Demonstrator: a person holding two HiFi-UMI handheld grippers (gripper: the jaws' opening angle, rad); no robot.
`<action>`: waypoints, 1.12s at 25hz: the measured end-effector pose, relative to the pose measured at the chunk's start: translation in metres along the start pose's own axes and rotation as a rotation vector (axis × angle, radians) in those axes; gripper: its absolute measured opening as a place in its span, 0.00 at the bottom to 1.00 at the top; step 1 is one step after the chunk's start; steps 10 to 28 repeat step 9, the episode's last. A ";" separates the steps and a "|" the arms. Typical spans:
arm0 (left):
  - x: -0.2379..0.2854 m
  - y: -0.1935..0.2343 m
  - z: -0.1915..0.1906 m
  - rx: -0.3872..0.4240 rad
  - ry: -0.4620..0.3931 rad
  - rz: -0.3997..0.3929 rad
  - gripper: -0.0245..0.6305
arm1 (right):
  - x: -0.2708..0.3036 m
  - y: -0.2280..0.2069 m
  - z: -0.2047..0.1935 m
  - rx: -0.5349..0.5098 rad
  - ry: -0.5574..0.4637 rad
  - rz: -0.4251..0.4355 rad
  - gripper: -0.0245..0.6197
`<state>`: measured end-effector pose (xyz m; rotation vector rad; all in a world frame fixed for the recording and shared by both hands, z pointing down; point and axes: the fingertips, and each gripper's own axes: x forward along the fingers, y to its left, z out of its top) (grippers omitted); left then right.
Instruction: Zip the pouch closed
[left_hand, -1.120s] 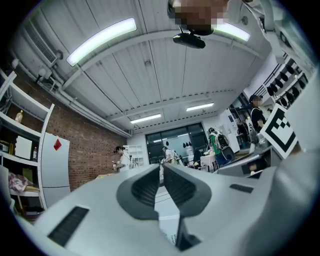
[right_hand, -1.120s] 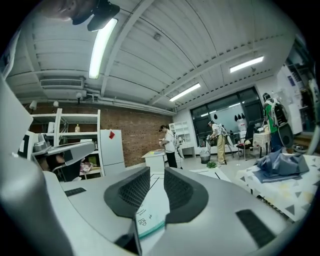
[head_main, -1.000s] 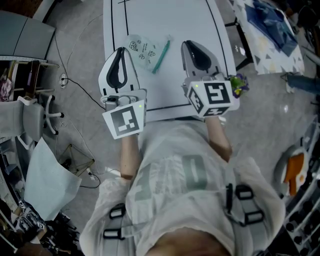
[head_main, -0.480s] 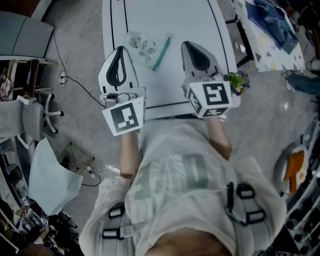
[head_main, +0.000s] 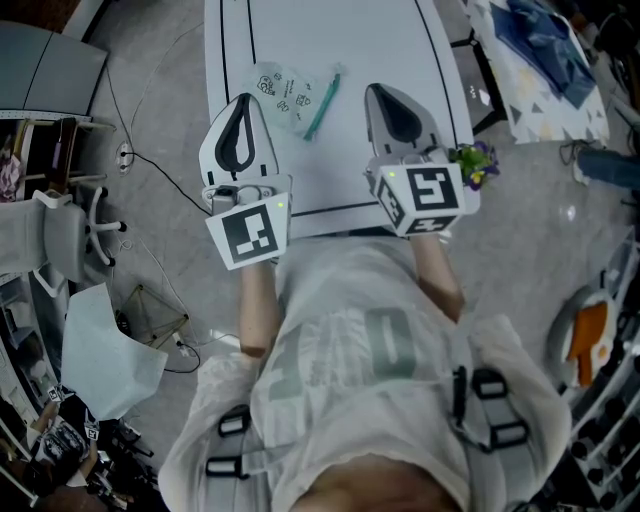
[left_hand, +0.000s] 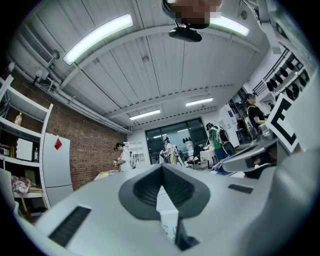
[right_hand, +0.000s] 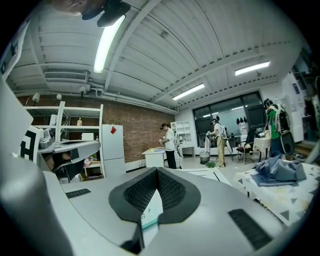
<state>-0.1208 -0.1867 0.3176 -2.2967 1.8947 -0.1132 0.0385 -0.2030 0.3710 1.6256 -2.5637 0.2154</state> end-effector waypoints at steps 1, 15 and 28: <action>0.000 0.001 0.000 0.000 0.000 0.000 0.05 | 0.000 0.000 0.000 -0.001 -0.001 -0.001 0.05; 0.005 -0.003 0.004 0.003 -0.014 -0.003 0.05 | 0.000 -0.006 0.004 -0.002 -0.007 -0.004 0.05; 0.005 -0.003 0.004 0.003 -0.014 -0.003 0.05 | 0.000 -0.006 0.004 -0.002 -0.007 -0.004 0.05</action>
